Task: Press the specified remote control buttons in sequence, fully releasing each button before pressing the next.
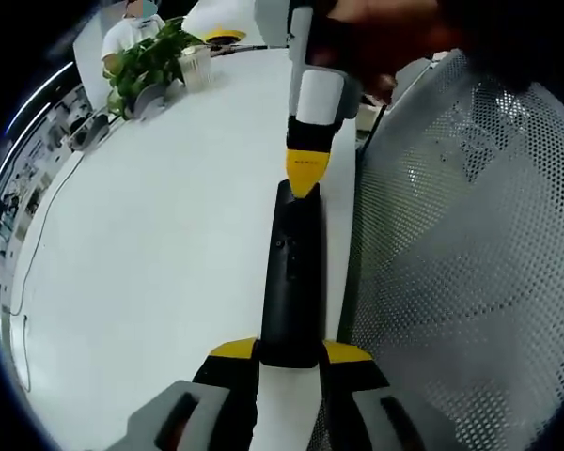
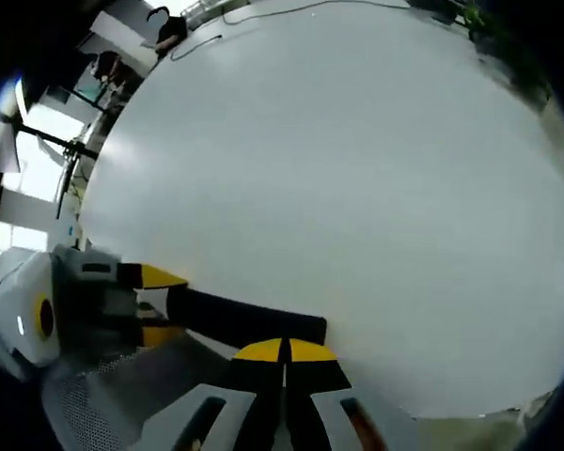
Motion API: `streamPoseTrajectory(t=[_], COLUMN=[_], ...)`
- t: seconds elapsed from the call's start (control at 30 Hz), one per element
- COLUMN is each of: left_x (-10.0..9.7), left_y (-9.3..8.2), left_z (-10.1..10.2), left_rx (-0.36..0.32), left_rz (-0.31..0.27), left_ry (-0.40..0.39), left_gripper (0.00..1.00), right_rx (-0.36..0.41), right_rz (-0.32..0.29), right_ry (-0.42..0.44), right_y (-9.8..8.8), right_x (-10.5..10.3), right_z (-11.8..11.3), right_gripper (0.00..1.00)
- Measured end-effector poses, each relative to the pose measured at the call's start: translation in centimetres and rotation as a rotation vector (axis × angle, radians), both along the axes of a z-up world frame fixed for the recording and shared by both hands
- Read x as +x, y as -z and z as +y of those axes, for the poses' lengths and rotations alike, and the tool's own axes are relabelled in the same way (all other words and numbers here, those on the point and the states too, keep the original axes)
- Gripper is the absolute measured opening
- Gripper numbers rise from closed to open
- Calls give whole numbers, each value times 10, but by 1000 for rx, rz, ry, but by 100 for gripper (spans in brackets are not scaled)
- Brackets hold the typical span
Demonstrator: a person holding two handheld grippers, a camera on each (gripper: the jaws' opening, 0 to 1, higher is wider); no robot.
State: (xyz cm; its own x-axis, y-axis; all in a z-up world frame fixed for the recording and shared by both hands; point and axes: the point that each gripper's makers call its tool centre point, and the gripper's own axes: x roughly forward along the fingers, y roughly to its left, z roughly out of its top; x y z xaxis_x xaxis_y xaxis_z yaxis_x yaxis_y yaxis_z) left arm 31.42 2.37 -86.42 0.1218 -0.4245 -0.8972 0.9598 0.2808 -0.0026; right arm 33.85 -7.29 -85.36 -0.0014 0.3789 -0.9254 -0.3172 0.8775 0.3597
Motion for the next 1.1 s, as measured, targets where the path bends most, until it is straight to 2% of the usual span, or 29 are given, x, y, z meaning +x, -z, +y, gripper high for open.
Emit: streamPoseTrajectory(t=[0.7,1.1], left_x=[0,0], left_y=[1,0], left_z=[-1,-2], left_rx=[1,-5], left_rz=[-1,-7], left_ry=[11,6], left_gripper=[25,25], right_rx=[-12,-13], right_rz=[10,-5], right_ry=[0,-3], right_y=[3,0], right_x=[0,-1], right_z=[0,0], right_gripper=[0,0])
